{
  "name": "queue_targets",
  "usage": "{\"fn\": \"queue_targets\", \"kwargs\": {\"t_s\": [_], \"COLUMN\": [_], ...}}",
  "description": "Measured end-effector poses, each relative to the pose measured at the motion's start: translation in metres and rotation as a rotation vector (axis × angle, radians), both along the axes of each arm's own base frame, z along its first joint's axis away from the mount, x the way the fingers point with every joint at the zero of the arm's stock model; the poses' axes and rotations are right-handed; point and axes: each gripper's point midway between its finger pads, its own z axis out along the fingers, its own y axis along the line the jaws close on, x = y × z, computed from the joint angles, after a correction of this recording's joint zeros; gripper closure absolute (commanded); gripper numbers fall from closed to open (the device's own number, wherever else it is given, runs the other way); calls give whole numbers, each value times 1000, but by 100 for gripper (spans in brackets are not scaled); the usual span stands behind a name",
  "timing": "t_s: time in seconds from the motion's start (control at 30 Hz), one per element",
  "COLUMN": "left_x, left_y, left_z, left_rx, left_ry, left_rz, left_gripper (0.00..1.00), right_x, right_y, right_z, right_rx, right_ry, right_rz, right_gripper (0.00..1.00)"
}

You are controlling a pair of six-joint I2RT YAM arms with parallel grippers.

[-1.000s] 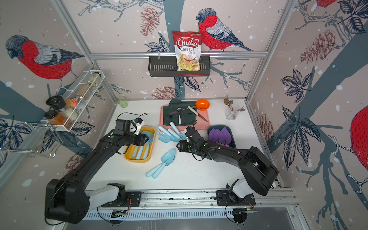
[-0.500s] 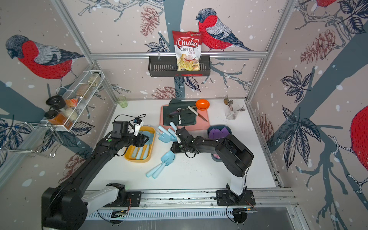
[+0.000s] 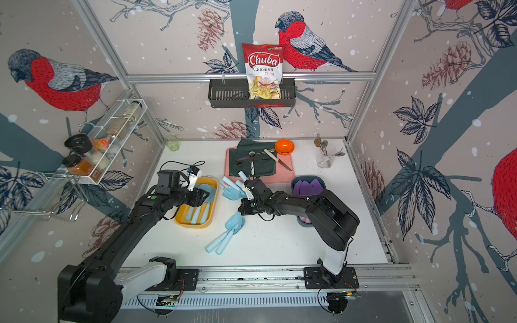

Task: Sort the small shovels by color and place them into the storage box
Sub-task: Pick up the shovel from the center of the board.

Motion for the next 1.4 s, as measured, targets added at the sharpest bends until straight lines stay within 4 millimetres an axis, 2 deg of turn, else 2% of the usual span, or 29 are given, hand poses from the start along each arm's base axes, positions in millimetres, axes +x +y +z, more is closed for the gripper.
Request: {"fn": "queue_targets", "kwargs": {"t_s": [0.1,0.27,0.37,0.47,0.6,0.73,0.93,1.07,1.4], "left_x": [-2,-7,-12,-18,-34,-46,-55,-57,-52], "left_y": [-2,-14,-26,-48,-88,-116,-139,-147,-156], "left_z": [1,10,17,31,50,47,23,15,10], "left_rx": [-7,-59,-108,-146,-183,-196,-185,-197,-223], "left_ry": [-5,-17,-25,-57,-116,-107,-32,5,36], "left_rz": [-14,-75,-132,-222,-416,-557,-650,-674,-674], "left_gripper": [38,39,41,42,42,43,44,46,54], "right_x": [2,11,21,36,51,55,57,54,49], "right_y": [-5,-16,-30,-48,-68,-76,-74,-69,-61], "right_z": [14,54,77,99,121,132,142,148,163], "right_rx": [1,28,34,13,-28,-43,-30,-6,42], "right_ry": [-34,-126,-173,-223,-280,-303,-321,-327,-344], "right_rz": [-16,-49,-101,-180,-273,-306,-316,-301,-278], "right_gripper": [100,100,100,100,100,100,100,100,100]}}
